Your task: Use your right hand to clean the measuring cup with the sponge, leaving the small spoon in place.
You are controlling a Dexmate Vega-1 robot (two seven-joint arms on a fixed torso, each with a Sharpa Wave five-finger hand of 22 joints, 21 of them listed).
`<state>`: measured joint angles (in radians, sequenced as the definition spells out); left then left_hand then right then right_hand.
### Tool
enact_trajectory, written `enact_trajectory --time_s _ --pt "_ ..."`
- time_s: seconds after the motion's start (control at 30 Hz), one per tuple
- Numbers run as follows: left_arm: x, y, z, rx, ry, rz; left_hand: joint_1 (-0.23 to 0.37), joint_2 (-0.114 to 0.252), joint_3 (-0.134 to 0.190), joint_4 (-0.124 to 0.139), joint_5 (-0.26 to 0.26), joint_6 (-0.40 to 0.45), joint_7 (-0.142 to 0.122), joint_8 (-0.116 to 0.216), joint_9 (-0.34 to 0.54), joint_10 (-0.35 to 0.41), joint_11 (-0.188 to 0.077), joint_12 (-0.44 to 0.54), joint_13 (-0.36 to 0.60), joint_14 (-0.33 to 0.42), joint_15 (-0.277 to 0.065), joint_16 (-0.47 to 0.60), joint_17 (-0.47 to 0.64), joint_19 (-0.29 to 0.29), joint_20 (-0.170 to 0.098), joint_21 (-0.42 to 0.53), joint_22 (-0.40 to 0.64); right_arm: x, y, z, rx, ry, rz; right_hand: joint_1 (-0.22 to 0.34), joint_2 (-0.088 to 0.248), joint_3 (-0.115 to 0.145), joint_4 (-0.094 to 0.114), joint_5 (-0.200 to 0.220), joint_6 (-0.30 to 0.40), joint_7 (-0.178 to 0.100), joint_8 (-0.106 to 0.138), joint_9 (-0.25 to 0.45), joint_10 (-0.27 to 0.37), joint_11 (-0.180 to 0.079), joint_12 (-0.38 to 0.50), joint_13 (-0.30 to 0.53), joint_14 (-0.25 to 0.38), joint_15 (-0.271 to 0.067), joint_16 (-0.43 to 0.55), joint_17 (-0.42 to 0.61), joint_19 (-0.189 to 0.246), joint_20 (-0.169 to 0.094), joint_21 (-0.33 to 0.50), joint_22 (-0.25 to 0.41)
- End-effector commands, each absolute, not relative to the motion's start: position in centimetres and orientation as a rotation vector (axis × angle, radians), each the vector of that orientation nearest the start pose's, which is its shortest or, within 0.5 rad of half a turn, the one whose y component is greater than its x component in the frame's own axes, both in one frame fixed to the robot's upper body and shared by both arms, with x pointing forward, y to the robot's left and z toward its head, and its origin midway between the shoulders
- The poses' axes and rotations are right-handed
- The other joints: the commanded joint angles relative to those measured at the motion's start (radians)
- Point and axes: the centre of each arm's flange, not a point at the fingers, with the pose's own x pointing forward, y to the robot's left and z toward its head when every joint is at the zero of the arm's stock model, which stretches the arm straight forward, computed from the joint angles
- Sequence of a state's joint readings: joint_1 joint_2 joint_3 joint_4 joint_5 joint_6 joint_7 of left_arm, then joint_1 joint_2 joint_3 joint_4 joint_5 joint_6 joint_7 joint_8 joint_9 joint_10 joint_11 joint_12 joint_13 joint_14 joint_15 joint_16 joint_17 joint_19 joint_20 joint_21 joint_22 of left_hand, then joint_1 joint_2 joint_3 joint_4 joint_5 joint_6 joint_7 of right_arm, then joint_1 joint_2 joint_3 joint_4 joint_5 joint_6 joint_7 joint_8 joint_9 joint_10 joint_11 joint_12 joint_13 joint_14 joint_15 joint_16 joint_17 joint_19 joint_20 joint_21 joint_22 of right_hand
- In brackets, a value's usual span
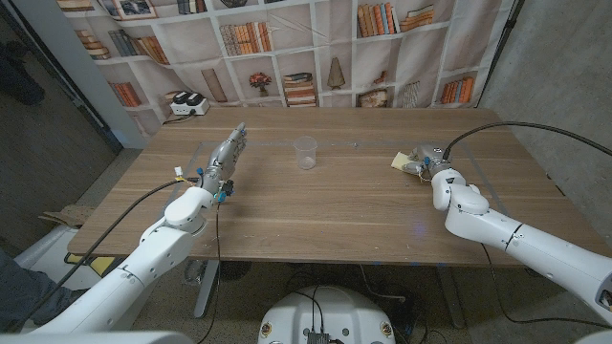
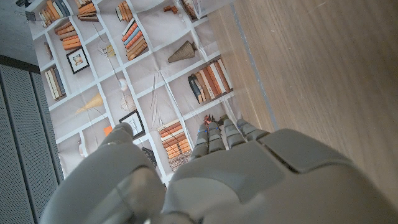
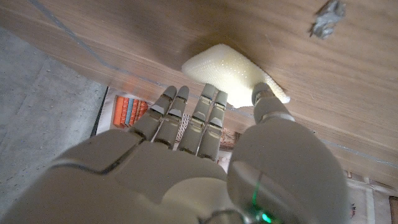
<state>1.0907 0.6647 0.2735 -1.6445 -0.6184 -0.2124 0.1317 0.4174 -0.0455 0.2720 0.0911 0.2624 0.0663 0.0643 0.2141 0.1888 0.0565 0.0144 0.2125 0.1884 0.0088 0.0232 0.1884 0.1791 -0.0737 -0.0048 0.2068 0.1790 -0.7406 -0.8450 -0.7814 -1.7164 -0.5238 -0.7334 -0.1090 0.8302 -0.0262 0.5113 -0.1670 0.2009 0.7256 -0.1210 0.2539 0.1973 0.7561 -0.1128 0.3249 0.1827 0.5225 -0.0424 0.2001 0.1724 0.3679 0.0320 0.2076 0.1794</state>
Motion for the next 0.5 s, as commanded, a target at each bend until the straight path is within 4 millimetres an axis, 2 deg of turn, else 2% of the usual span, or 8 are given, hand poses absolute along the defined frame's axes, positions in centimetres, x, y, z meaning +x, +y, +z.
enact_trajectory --time_s 0.03,0.17,0.23,0.3,0.33,0.43,0.5 --pt "58.72 31.06 -4.30 0.035 -0.587 -0.127 0.001 0.006 -0.005 -0.002 -0.002 0.007 0.001 -0.003 0.001 0.006 -0.005 0.000 0.003 0.006 0.000 0.002 0.002 -0.001 0.006 -0.003 0.004 63.34 -30.14 -4.50 -1.507 -0.164 -0.381 0.034 0.002 0.021 -0.003 0.009 0.046 -0.016 0.013 0.006 0.057 -0.021 0.014 0.005 0.054 -0.007 0.005 0.000 0.024 0.006 0.006 0.003" --pt "58.67 31.11 -4.22 0.036 -0.590 -0.124 0.001 0.006 -0.006 -0.002 -0.003 0.007 0.000 -0.003 0.001 0.006 -0.007 -0.001 0.003 0.005 0.000 0.001 0.002 -0.001 0.006 -0.003 0.004 63.51 -30.01 -4.49 -1.519 -0.169 -0.393 0.062 0.000 0.038 -0.002 0.012 0.090 -0.032 0.024 0.010 0.108 -0.046 0.022 0.006 0.094 -0.033 0.000 -0.001 0.038 0.007 0.007 0.004" --pt "58.64 31.12 -4.20 0.034 -0.591 -0.122 0.001 0.006 -0.006 -0.002 -0.003 0.007 -0.001 -0.003 0.001 0.007 -0.006 -0.001 0.003 0.006 -0.001 0.001 0.002 -0.002 0.006 -0.004 0.004 63.57 -29.97 -4.48 -1.523 -0.171 -0.399 0.073 0.000 0.044 -0.002 0.013 0.105 -0.041 0.029 0.011 0.132 -0.050 0.026 0.006 0.111 -0.042 0.001 -0.002 0.042 0.005 0.007 0.004" --pt "58.63 31.14 -4.18 0.034 -0.591 -0.120 0.002 0.007 -0.007 -0.002 -0.003 0.008 -0.001 -0.004 0.001 0.005 -0.005 -0.001 0.003 0.006 0.000 0.001 0.002 -0.002 0.007 -0.004 0.004 63.59 -29.93 -4.49 -1.529 -0.184 -0.407 0.081 -0.001 0.050 0.000 0.013 0.127 -0.053 0.038 0.015 0.158 -0.067 0.030 0.006 0.132 -0.059 0.000 -0.002 0.050 0.002 0.008 0.004" --pt "58.63 31.15 -4.18 0.034 -0.591 -0.120 0.002 0.007 -0.007 -0.002 -0.004 0.008 0.000 -0.004 0.001 0.006 -0.005 -0.001 0.003 0.006 -0.001 0.001 0.002 -0.002 0.008 -0.004 0.004 63.60 -29.91 -4.49 -1.532 -0.191 -0.410 0.084 -0.002 0.051 0.002 0.013 0.141 -0.058 0.043 0.017 0.174 -0.074 0.032 0.006 0.147 -0.076 0.001 -0.001 0.054 -0.003 0.009 0.005" --pt "58.62 31.18 -4.19 0.034 -0.590 -0.118 0.002 0.007 -0.007 -0.002 -0.004 0.008 -0.001 -0.004 0.001 0.006 -0.005 -0.001 0.003 0.005 -0.001 0.001 0.002 -0.003 0.009 -0.004 0.004 63.61 -29.90 -4.48 -1.533 -0.212 -0.426 0.095 -0.005 0.060 0.008 0.013 0.205 -0.087 0.071 0.026 0.238 -0.093 0.037 0.006 0.184 -0.103 -0.003 -0.002 0.071 -0.043 0.011 0.005" --pt "58.61 31.23 -4.20 0.033 -0.590 -0.116 0.002 0.008 -0.008 -0.001 -0.005 0.008 -0.001 -0.004 0.001 0.007 -0.006 -0.001 0.003 0.005 -0.001 0.001 0.002 -0.003 0.009 -0.004 0.004 63.60 -29.89 -4.46 -1.537 -0.223 -0.431 0.102 -0.004 0.062 0.009 0.012 0.234 -0.092 0.084 0.029 0.275 -0.101 0.040 0.007 0.210 -0.115 -0.003 -0.002 0.076 -0.049 0.010 0.006"
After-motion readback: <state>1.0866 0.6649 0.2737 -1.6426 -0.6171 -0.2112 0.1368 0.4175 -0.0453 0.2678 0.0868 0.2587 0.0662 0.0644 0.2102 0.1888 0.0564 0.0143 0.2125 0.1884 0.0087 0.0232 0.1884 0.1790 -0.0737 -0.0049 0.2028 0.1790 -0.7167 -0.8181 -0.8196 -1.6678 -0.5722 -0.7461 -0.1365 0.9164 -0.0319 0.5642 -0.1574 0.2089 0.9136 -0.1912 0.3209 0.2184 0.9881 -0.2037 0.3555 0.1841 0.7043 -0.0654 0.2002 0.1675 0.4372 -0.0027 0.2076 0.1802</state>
